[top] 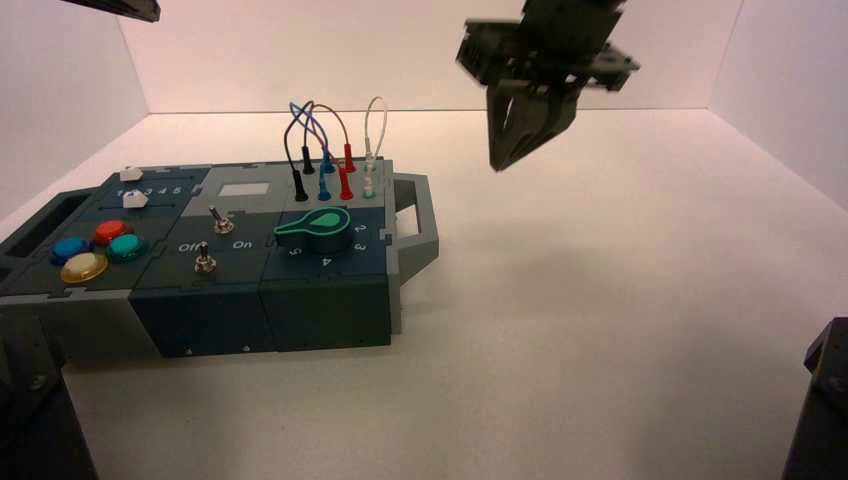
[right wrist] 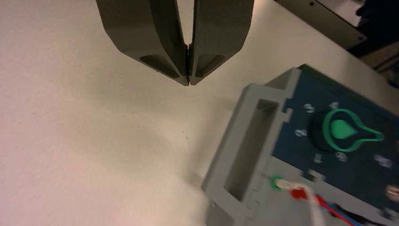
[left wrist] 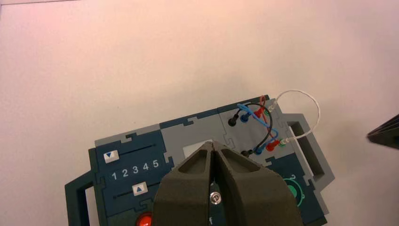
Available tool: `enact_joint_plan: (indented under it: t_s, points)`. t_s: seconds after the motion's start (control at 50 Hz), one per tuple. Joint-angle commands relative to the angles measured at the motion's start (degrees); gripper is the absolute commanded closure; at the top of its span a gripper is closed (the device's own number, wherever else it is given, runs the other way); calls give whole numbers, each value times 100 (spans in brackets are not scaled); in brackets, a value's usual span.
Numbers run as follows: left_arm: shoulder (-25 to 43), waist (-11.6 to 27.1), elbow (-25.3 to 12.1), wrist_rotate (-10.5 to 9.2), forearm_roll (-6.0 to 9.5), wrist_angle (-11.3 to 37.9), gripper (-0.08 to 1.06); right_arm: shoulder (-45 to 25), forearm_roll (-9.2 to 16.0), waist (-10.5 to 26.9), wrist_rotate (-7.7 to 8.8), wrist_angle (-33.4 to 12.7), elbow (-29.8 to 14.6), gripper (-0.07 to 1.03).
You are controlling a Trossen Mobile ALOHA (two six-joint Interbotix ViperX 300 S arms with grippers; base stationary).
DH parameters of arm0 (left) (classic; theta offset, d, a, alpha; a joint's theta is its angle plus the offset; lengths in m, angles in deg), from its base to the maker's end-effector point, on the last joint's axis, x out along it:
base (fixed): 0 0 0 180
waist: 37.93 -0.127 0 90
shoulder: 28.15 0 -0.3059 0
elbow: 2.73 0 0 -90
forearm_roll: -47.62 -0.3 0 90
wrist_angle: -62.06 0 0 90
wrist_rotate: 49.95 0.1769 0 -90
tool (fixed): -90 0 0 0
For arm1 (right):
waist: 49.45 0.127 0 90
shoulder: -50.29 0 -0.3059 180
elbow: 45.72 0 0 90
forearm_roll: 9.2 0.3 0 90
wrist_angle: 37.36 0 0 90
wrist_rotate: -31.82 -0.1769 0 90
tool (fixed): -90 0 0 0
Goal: Move the box to the left.
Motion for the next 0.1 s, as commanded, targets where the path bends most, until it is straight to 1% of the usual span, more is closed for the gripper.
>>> enact_joint_plan:
  t_s: [0.02, 0.1]
  points:
    - [-53, 18, -53, 9, -9, -88, 101, 378, 9, 9, 9, -35, 35, 99]
    - [-88, 18, -35, 0, -9, -97, 101, 492, 0, 9, 9, -53, 105, 99]
